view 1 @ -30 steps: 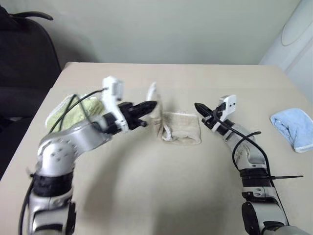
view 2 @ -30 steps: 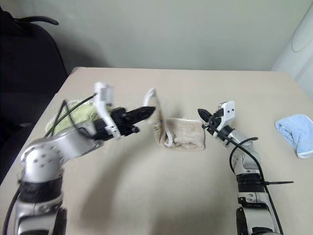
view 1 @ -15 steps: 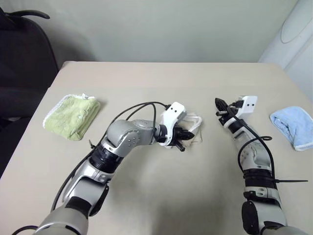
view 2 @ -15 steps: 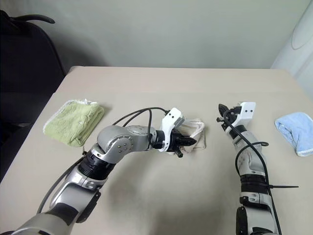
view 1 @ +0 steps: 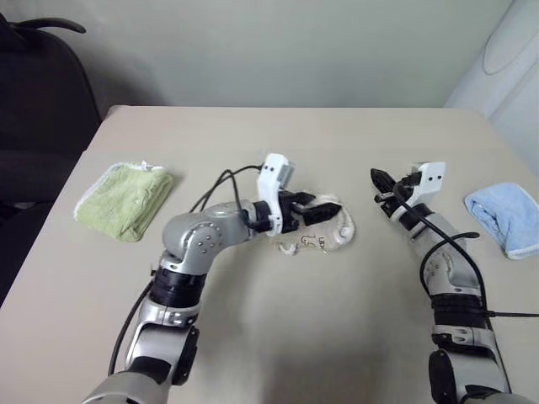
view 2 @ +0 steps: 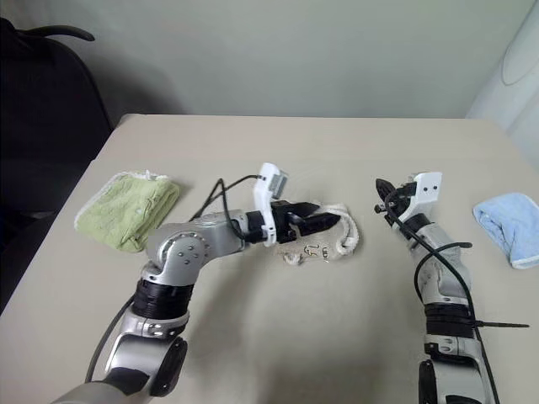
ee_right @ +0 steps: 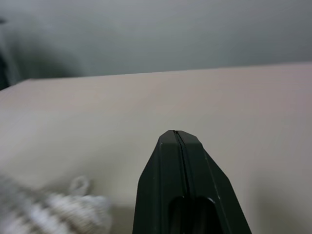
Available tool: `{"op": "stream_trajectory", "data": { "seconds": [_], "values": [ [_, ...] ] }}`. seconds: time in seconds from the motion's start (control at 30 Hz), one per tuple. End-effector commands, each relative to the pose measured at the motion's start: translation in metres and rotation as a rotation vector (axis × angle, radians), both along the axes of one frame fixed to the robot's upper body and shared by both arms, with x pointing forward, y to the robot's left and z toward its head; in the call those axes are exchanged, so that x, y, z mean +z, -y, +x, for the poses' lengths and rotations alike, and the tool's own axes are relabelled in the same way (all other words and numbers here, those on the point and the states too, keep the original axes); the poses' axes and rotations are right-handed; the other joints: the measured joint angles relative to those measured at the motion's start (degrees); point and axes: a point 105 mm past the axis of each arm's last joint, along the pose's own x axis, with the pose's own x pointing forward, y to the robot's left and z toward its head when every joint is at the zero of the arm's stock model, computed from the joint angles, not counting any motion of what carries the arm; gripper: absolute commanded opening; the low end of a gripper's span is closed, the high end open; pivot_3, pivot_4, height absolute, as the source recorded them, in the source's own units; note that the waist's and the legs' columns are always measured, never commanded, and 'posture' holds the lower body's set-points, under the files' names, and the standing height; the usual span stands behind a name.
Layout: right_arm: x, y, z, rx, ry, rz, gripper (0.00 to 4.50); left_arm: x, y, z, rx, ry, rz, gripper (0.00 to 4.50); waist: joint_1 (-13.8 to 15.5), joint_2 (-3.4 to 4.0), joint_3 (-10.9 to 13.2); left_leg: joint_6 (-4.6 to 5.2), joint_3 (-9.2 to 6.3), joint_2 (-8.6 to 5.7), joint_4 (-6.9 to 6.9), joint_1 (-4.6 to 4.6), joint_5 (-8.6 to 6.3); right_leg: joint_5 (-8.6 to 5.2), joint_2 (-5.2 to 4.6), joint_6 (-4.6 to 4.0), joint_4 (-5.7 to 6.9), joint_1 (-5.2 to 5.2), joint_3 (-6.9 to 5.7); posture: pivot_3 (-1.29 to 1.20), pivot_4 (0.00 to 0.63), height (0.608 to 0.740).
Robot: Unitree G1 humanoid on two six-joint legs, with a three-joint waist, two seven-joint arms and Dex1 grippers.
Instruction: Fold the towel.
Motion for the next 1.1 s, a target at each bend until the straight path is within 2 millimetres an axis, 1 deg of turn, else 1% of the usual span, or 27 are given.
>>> {"op": "stream_trajectory", "data": {
  "seconds": [0.03, 0.07, 0.1, 0.13, 0.17, 0.2, 0.23, 0.27, 0.33, 0.37, 0.43, 0.47, 0.5, 0.57, 0.63, 0.67, 0.73, 0.8, 0.87, 0.9, 0.97, 1.0, 1.07, 1.1],
  "values": [
    [0.022, -0.017, -0.018, 0.160, 0.041, -0.040, 0.00, 0.010, -0.023, 0.003, 0.090, 0.128, 0.033, 3.68, 0.0, 0.00, 0.0, -0.01, 0.00, 0.00, 0.01, 0.01, 0.00, 0.00, 0.01, 0.00, 0.00, 0.01, 0.01, 0.00, 0.150, 0.740],
    [0.023, -0.023, -0.022, 0.203, 0.029, -0.061, 0.00, 0.007, -0.026, 0.002, 0.094, 0.141, 0.044, 3.40, 0.0, -0.02, 0.0, -0.01, -0.01, -0.01, 0.02, 0.00, 0.00, 0.00, 0.01, 0.00, -0.01, 0.02, 0.01, 0.00, 0.150, 0.740],
    [0.021, -0.032, -0.029, 0.271, 0.012, -0.088, 0.00, 0.005, -0.026, 0.000, 0.080, 0.156, 0.053, 2.97, 0.0, -0.02, 0.0, -0.01, -0.03, -0.01, 0.02, 0.00, 0.00, 0.00, 0.02, 0.00, -0.02, 0.03, -0.01, 0.00, 0.150, 0.740],
    [0.020, -0.038, -0.034, 0.315, -0.002, -0.104, 0.00, 0.004, -0.025, -0.002, 0.069, 0.166, 0.058, 2.66, 0.1, -0.03, 0.0, -0.01, -0.04, -0.01, 0.03, -0.01, 0.00, 0.00, 0.02, 0.00, -0.02, 0.03, -0.01, 0.00, 0.150, 0.740],
    [0.015, -0.045, -0.040, 0.365, -0.033, -0.116, 0.00, -0.002, -0.023, -0.004, 0.053, 0.173, 0.085, 2.26, 0.1, -0.05, 0.0, -0.01, -0.05, -0.02, 0.04, -0.01, 0.00, 0.00, 0.02, 0.00, -0.02, 0.04, -0.02, 0.00, 0.150, 0.740],
    [0.011, -0.049, -0.043, 0.394, -0.054, -0.122, 0.00, -0.006, -0.021, -0.005, 0.041, 0.178, 0.105, 1.91, 0.1, -0.08, 0.0, 0.00, -0.06, -0.02, 0.07, -0.01, 0.00, 0.00, 0.03, 0.00, -0.02, 0.06, -0.03, 0.00, 0.150, 0.740],
    [0.006, -0.051, -0.045, 0.413, -0.077, -0.126, 0.00, -0.011, -0.019, -0.006, 0.029, 0.183, 0.123, 1.46, 0.1, -0.08, 0.0, 0.00, -0.08, -0.03, 0.10, -0.01, 0.00, 0.00, 0.03, 0.00, -0.03, 0.08, -0.02, 0.00, 0.150, 0.740],
    [-0.003, -0.055, -0.048, 0.434, -0.111, -0.145, 0.00, -0.017, -0.017, -0.007, 0.017, 0.175, 0.138, 1.06, 0.1, -0.08, 0.0, 0.02, -0.08, -0.03, 0.17, -0.01, -0.01, 0.00, 0.03, 0.01, -0.03, 0.09, -0.02, 0.00, 0.150, 0.740],
    [-0.037, -0.062, -0.051, 0.456, -0.215, -0.200, 0.00, -0.049, -0.019, 0.001, 0.043, 0.097, 0.219, 0.33, 0.1, -0.14, -0.1, 0.05, -0.08, -0.04, 0.21, -0.01, -0.03, 0.00, 0.02, 0.02, -0.04, 0.13, -0.02, 0.00, 0.150, 0.740],
    [-0.049, -0.063, -0.052, 0.455, -0.253, -0.222, 0.00, -0.060, -0.021, 0.003, 0.055, 0.069, 0.252, 0.02, 0.1, -0.15, -0.1, 0.07, -0.12, -0.04, 0.24, 0.01, -0.04, 0.00, 0.02, 0.03, -0.03, 0.17, -0.03, 0.00, 0.150, 0.740],
    [-0.079, -0.062, -0.050, 0.414, -0.324, -0.295, 0.00, -0.085, -0.026, 0.005, 0.074, 0.041, 0.346, 0.02, 0.0, -0.15, -0.1, 0.09, -0.10, -0.03, 0.23, 0.03, -0.05, 0.00, 0.01, 0.03, -0.03, 0.17, -0.02, 0.00, 0.150, 0.740],
    [-0.088, -0.061, -0.050, 0.402, -0.342, -0.319, 0.00, -0.092, -0.027, 0.006, 0.076, 0.039, 0.379, 0.02, 0.0, -0.16, -0.1, 0.10, -0.10, -0.02, 0.24, 0.04, -0.06, 0.00, 0.00, 0.04, -0.02, 0.17, -0.01, 0.00, 0.150, 0.740],
    [-0.094, -0.060, -0.047, 0.375, -0.353, -0.328, 0.00, -0.099, -0.028, 0.005, 0.075, 0.038, 0.407, 0.02, 0.0, -0.16, -0.1, 0.11, -0.12, -0.02, 0.24, 0.01, -0.07, 0.00, -0.01, 0.04, -0.01, 0.14, -0.02, 0.00, 0.150, 0.740],
    [-0.097, -0.058, -0.043, 0.342, -0.349, -0.323, 0.00, -0.104, -0.027, 0.002, 0.073, 0.036, 0.412, 0.02, -0.1, -0.14, -0.4, 0.18, -0.12, -0.03, 0.26, 0.21, -0.11, 0.01, -0.03, 0.05, -0.02, 0.32, 0.01, 0.00, 0.150, 0.740],
    [-0.092, -0.052, -0.039, 0.305, -0.318, -0.313, 0.00, -0.093, -0.025, 0.001, 0.082, 0.057, 0.330, 0.02, -0.1, -0.20, -0.4, 0.27, -0.14, -0.04, 0.25, 0.41, -0.16, 0.01, -0.04, 0.05, -0.05, 0.54, 0.00, 0.00, 0.150, 0.740],
    [-0.085, -0.049, -0.039, 0.297, -0.296, -0.297, 0.00, -0.078, -0.023, -0.001, 0.087, 0.082, 0.240, 0.02, 0.0, -0.20, -0.4, 0.34, -0.15, -0.04, 0.27, 0.48, -0.20, 0.02, -0.04, 0.06, -0.05, 0.62, 0.01, 0.00, 0.150, 0.740],
    [-0.076, -0.046, -0.041, 0.298, -0.265, -0.278, 0.00, -0.058, -0.024, -0.004, 0.092, 0.115, 0.119, 0.02, 0.0, -0.20, -0.4, 0.35, -0.13, -0.09, 0.28, 0.51, -0.20, 0.01, -0.09, 0.09, -0.06, 0.67, -0.01, 0.00, 0.150, 0.740],
    [-0.055, -0.041, -0.045, 0.315, -0.206, -0.242, 0.00, -0.030, -0.036, -0.008, 0.130, 0.150, -0.021, 0.02, 0.1, -0.21, -0.4, 0.31, -0.12, -0.13, 0.27, 0.46, -0.18, -0.01, -0.11, 0.13, -0.07, 0.64, -0.02, 0.00, 0.150, 0.740],
    [-0.036, -0.036, -0.048, 0.325, -0.167, -0.202, 0.00, -0.010, -0.053, -0.012, 0.174, 0.179, -0.101, 0.02, 0.1, -0.22, -0.4, 0.24, -0.12, -0.16, 0.33, 0.15, -0.15, -0.03, -0.12, 0.15, -0.06, 0.41, -0.02, 0.00, 0.150, 0.740],
    [-0.030, -0.034, -0.049, 0.328, -0.158, -0.185, 0.00, -0.004, -0.060, -0.014, 0.190, 0.191, -0.120, 0.02, 0.0, -0.22, -0.4, 0.22, -0.09, -0.16, 0.36, 0.07, -0.13, -0.03, -0.11, 0.16, -0.05, 0.32, -0.02, 0.00, 0.150, 0.740],
    [-0.021, -0.028, -0.049, 0.319, -0.157, -0.144, 0.35, 0.004, -0.075, -0.019, 0.224, 0.211, -0.133, 0.00, 0.0, -0.22, -0.4, 0.20, -0.06, -0.16, 0.36, 0.09, -0.12, -0.03, -0.09, 0.16, -0.05, 0.33, -0.01, 0.00, 0.150, 0.740],
    [-0.018, -0.025, -0.047, 0.308, -0.167, -0.121, 0.58, 0.004, -0.081, -0.021, 0.239, 0.214, -0.126, 0.00, -0.1, -0.22, -0.4, 0.20, -0.05, -0.15, 0.35, 0.13, -0.12, -0.03, -0.07, 0.16, -0.05, 0.35, 0.00, 0.00, 0.150, 0.740],
    [-0.017, -0.019, -0.044, 0.298, -0.197, -0.079, 1.26, -0.003, -0.096, -0.026, 0.278, 0.204, -0.074, 0.00, -0.2, -0.22, -0.4, 0.21, -0.04, -0.15, 0.35, 0.17, -0.13, -0.04, -0.06, 0.18, -0.04, 0.38, 0.04, 0.00, 0.150, 0.740],
    [-0.018, -0.017, -0.042, 0.288, -0.221, -0.062, 1.63, -0.011, -0.103, -0.027, 0.298, 0.188, -0.043, 0.00, -0.2, -0.22, -0.4, 0.21, -0.04, -0.15, 0.35, 0.17, -0.13, -0.04, -0.07, 0.18, -0.04, 0.37, 0.05, 0.00, 0.150, 0.740]
  ]
}}
